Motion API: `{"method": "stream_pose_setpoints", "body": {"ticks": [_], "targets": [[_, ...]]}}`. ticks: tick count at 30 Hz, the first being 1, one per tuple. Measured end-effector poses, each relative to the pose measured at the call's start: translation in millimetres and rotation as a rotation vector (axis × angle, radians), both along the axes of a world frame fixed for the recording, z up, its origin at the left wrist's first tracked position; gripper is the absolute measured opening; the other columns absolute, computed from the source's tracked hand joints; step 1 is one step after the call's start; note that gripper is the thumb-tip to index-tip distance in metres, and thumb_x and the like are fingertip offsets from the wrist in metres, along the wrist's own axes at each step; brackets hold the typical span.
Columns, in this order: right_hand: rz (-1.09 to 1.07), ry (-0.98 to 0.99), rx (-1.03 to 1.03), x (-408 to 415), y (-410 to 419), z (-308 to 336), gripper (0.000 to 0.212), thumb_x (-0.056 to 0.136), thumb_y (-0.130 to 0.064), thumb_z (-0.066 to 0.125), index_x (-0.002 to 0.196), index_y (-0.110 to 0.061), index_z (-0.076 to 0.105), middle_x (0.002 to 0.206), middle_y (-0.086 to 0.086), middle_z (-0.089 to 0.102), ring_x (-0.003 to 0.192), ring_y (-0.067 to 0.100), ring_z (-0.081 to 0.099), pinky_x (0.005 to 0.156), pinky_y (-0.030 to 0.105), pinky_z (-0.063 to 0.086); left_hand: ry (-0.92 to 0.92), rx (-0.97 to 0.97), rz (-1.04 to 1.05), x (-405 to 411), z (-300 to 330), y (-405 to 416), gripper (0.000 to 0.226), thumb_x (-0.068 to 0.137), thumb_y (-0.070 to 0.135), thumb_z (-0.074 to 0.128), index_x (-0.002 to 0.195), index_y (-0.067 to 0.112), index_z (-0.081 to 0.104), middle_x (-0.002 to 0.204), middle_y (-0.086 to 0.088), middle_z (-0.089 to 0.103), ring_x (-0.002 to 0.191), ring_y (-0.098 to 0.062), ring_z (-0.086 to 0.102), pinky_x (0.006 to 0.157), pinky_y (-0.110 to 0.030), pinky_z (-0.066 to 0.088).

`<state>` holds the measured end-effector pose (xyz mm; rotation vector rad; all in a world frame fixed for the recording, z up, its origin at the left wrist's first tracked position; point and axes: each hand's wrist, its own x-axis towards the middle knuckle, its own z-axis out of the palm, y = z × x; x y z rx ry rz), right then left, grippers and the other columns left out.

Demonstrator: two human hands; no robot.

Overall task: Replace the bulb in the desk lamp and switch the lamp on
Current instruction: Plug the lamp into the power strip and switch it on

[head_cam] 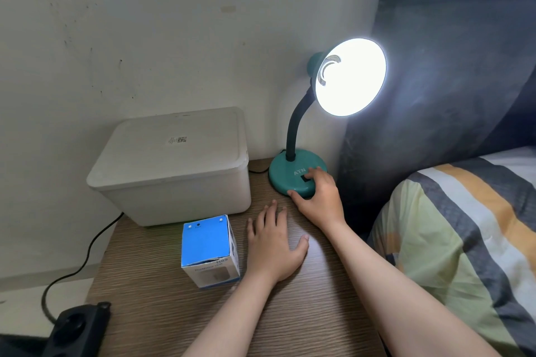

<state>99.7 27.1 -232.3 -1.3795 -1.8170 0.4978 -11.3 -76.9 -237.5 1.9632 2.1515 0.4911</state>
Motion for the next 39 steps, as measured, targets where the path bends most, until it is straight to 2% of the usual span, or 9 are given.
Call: {"method": "stream_pose_setpoints", "body": {"ticks": [11, 19, 24, 28, 39], "targets": [[0.000, -0.007, 0.012, -0.2, 0.7, 0.5, 0.045, 0.069, -0.032, 0.078, 0.103, -0.010, 0.057, 0.115, 0.007, 0.061, 0.116, 0.021, 0.051, 0.092, 0.021, 0.035, 0.007, -0.007, 0.000, -0.1, 1.0, 0.2, 0.074, 0.081, 0.062, 0.039, 0.142, 0.022, 0.027, 0.156, -0.001, 0.018, 0.143, -0.020, 0.012, 0.116, -0.049, 0.006], [0.010, -0.014, 0.021, -0.6, 2.5, -1.8, 0.046, 0.068, -0.033, 0.077, 0.104, -0.011, 0.058, 0.115, 0.007, 0.061, 0.117, 0.023, 0.050, 0.096, 0.029, 0.041, 0.009, 0.003, 0.003, -0.4, -0.5, 0.5, 0.074, 0.080, 0.062, 0.039, 0.141, 0.022, 0.028, 0.156, -0.001, 0.019, 0.143, -0.020, 0.013, 0.115, -0.049, 0.007], [0.011, -0.019, 0.025, -0.2, 2.7, -1.9, 0.046, 0.068, -0.033, 0.077, 0.103, -0.011, 0.058, 0.115, 0.007, 0.061, 0.117, 0.022, 0.050, 0.095, 0.027, 0.040, 0.000, 0.007, 0.001, 0.2, -0.8, 0.6, 0.073, 0.080, 0.062, 0.040, 0.141, 0.022, 0.029, 0.156, -0.001, 0.019, 0.143, -0.021, 0.014, 0.115, -0.050, 0.007], [0.008, -0.026, 0.029, -0.5, 2.8, -2.0, 0.046, 0.068, -0.034, 0.077, 0.103, -0.011, 0.058, 0.114, 0.007, 0.061, 0.117, 0.023, 0.050, 0.095, 0.030, 0.041, 0.013, 0.001, 0.000, -0.3, -1.0, 0.7, 0.073, 0.081, 0.062, 0.039, 0.141, 0.022, 0.028, 0.156, -0.001, 0.019, 0.143, -0.021, 0.013, 0.115, -0.050, 0.007], [-0.004, -0.047, 0.026, -0.9, 3.7, -2.9, 0.046, 0.068, -0.037, 0.075, 0.104, -0.013, 0.057, 0.112, 0.005, 0.061, 0.113, 0.020, 0.050, 0.089, 0.022, 0.039, 0.015, -0.002, -0.004, -0.5, -1.7, 1.6, 0.073, 0.080, 0.063, 0.038, 0.140, 0.022, 0.029, 0.156, -0.001, 0.018, 0.143, -0.021, 0.013, 0.115, -0.050, 0.006]]}}
